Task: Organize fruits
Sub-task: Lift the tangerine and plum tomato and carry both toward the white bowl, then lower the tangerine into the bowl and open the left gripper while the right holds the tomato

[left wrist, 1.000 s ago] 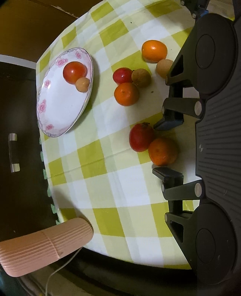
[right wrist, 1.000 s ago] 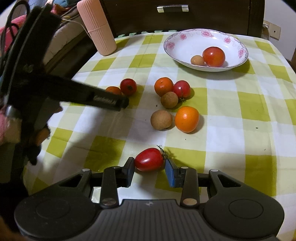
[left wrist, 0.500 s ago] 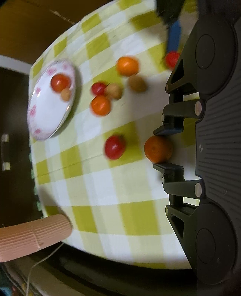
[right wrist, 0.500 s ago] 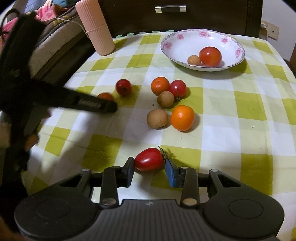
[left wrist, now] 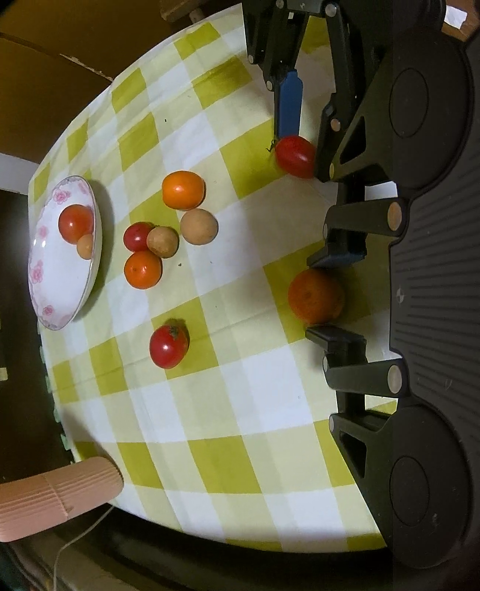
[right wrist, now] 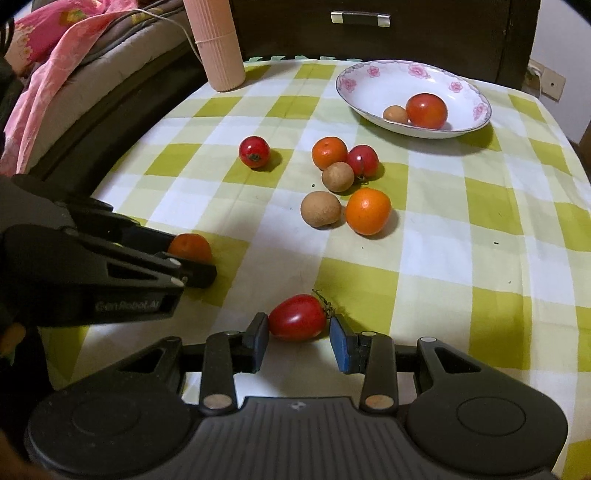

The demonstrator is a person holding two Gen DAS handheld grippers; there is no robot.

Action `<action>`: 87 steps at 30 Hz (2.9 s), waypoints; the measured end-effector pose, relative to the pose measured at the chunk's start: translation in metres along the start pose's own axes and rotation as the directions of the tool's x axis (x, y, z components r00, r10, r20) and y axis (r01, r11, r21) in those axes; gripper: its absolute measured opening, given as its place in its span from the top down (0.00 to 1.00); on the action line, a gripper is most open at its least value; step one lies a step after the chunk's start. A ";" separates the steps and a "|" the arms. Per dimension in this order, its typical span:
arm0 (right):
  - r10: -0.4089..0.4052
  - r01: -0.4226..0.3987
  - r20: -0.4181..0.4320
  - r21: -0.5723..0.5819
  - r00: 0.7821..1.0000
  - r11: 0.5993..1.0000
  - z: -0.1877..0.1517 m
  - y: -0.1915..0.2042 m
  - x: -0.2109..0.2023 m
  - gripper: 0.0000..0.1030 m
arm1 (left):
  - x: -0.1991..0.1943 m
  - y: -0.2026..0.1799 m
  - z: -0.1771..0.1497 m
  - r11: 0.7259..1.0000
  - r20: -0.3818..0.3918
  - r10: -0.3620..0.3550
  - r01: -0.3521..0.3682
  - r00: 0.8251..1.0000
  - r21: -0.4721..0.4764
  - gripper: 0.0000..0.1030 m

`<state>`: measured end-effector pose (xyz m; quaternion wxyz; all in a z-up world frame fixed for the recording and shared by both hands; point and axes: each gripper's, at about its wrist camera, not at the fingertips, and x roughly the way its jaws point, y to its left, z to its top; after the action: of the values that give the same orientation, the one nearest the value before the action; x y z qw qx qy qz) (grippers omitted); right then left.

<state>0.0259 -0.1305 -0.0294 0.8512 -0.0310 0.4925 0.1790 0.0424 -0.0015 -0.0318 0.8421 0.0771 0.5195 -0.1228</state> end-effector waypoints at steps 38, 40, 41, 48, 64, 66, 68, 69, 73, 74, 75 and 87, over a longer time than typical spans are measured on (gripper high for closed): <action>-0.084 0.085 0.023 -0.016 0.996 0.996 -0.003 0.006 -0.004 0.64 | -0.007 -0.005 -0.004 1.000 0.001 -0.010 0.010 1.000 -0.029 0.64; -0.096 0.097 0.028 -0.004 0.995 0.995 -0.005 0.007 -0.009 0.64 | -0.010 -0.008 -0.003 0.999 0.013 -0.025 0.025 1.000 -0.019 0.64; -0.104 0.104 0.030 0.004 0.994 0.995 -0.006 0.008 -0.011 0.64 | -0.012 -0.010 -0.003 0.999 0.019 -0.031 0.031 0.999 -0.013 0.64; -0.195 0.194 0.018 0.045 0.981 0.980 -0.011 0.006 -0.027 0.64 | -0.023 -0.015 -0.001 0.999 0.054 -0.052 0.052 0.997 0.006 0.64; -0.203 0.197 0.104 0.069 0.974 0.978 0.040 -0.009 -0.043 0.64 | -0.021 -0.014 0.046 0.996 0.099 -0.058 0.064 0.993 -0.056 0.64; -0.208 0.201 0.121 0.074 0.971 0.977 0.050 -0.014 -0.042 0.64 | -0.019 -0.013 0.056 0.996 0.104 -0.063 0.070 0.993 -0.060 0.64; -0.198 0.187 0.128 0.092 0.972 0.978 0.058 -0.022 -0.040 0.65 | -0.017 -0.013 0.066 0.995 0.108 -0.069 0.076 0.992 -0.062 0.64; -0.197 0.186 0.131 0.093 0.972 0.978 0.062 -0.025 -0.040 0.65 | -0.016 -0.013 0.070 0.995 0.108 -0.072 0.079 0.991 -0.064 0.64; -0.187 0.172 0.138 0.111 0.973 0.979 0.076 -0.040 -0.038 0.64 | -0.012 -0.013 0.090 0.995 0.116 -0.073 0.081 0.990 -0.065 0.64; -0.185 0.169 0.140 0.117 0.973 0.979 0.080 -0.043 -0.037 0.64 | -0.010 -0.013 0.095 0.995 0.119 -0.072 0.080 0.990 -0.064 0.64; -0.185 0.168 0.142 0.121 0.972 0.978 0.083 -0.046 -0.036 0.64 | -0.009 -0.013 0.100 0.995 0.121 -0.070 0.079 0.990 -0.066 0.64; -0.210 0.185 0.168 0.149 0.963 0.971 0.129 -0.078 -0.013 0.64 | 0.017 -0.013 0.153 0.997 0.138 -0.034 0.043 0.990 -0.064 0.65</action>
<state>0.1530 -0.1770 0.0381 0.9064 -0.0071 0.4177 0.0621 0.1764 -0.0556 0.0218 0.8753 0.0306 0.4658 -0.1266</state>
